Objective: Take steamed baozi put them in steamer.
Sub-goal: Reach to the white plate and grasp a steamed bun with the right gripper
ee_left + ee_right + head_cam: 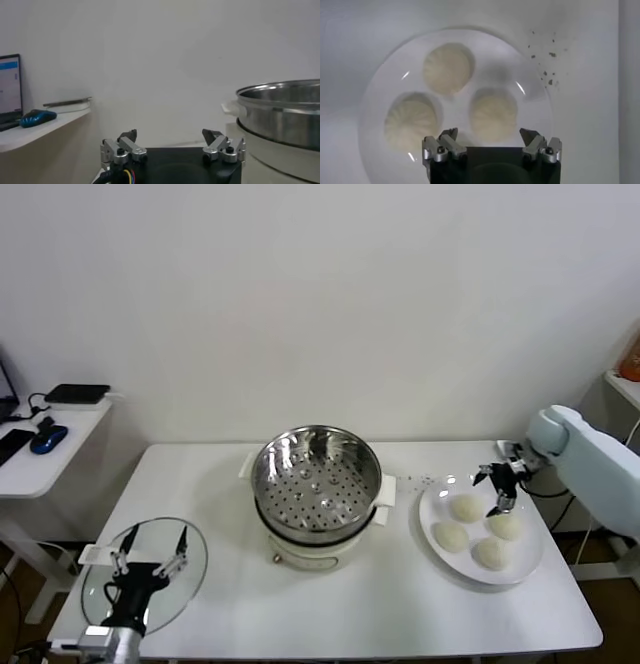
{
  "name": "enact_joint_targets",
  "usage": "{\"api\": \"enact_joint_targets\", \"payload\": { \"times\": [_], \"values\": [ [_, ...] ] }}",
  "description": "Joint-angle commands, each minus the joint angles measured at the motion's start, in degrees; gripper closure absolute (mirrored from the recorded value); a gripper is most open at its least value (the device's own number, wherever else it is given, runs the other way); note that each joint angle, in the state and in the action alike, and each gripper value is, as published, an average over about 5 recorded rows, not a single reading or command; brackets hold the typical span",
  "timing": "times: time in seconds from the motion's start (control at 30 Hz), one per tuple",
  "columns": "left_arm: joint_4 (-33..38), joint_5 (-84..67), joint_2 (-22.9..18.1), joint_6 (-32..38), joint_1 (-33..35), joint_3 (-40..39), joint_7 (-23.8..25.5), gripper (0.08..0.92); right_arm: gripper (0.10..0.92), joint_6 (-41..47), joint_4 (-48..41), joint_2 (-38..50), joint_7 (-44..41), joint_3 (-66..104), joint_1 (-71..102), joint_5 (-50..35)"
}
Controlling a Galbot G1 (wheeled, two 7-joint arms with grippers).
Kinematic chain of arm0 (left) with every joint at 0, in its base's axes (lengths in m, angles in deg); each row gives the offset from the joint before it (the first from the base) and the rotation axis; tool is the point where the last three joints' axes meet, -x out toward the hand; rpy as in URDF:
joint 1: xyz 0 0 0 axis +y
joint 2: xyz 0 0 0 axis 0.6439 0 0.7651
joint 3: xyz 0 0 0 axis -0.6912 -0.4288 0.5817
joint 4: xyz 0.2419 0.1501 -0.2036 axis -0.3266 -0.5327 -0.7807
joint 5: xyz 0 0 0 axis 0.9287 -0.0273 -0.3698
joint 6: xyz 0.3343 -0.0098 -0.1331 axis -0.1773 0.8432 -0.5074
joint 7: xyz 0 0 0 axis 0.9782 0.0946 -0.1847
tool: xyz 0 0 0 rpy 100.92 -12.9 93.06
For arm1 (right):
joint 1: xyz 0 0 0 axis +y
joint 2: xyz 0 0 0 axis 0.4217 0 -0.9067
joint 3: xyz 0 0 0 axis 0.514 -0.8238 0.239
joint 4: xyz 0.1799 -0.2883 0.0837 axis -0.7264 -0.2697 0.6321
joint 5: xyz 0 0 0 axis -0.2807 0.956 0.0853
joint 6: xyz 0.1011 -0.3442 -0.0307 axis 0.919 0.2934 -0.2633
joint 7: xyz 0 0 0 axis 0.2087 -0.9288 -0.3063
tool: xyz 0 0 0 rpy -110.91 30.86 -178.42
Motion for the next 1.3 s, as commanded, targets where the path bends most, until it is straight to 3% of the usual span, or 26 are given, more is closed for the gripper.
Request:
{"api": "enact_joint_targets", "payload": {
  "times": [0.03, 1.03, 1.3],
  "values": [
    [-0.1, 0.1, 0.0, -0.1, 0.0, 0.1, 0.0, 0.177, 0.203, -1.2, -6.2, -4.8, -0.3, -0.4, -1.3, 3.6],
    [-0.7, 0.0, -0.3, 0.2, 0.1, 0.0, -0.1, 0.177, 0.204, -2.1, -9.6, -7.4, 0.6, 5.2, 1.8, 7.9],
    [-0.7, 0.0, -0.3, 0.1, 0.1, -0.1, -0.1, 0.177, 0.323, -2.6, -10.0, -7.8, 0.5, 6.3, 2.2, 9.4]
  ]
}}
